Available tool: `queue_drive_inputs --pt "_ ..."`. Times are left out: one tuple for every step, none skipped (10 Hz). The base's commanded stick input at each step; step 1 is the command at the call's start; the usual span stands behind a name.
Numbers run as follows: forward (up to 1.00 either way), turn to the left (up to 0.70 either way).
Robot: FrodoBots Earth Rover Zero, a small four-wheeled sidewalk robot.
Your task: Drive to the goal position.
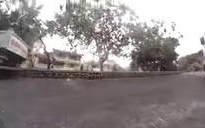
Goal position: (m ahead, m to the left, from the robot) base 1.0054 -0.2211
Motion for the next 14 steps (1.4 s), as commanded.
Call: queue_drive_inputs --pt "0.70 0.27" --pt "0.70 0.27" --pt "0.70 0.27" --pt "0.70 0.27" --pt "0.70 0.27" --pt "0.70 0.27" --pt "0.70 0.27" --pt "0.70 0.27" --pt "0.70 0.27" --pt "0.70 0.27" --pt "0.70 0.27" --pt "0.70 0.27" --pt "0.70 0.27" --pt "0.70 0.27"
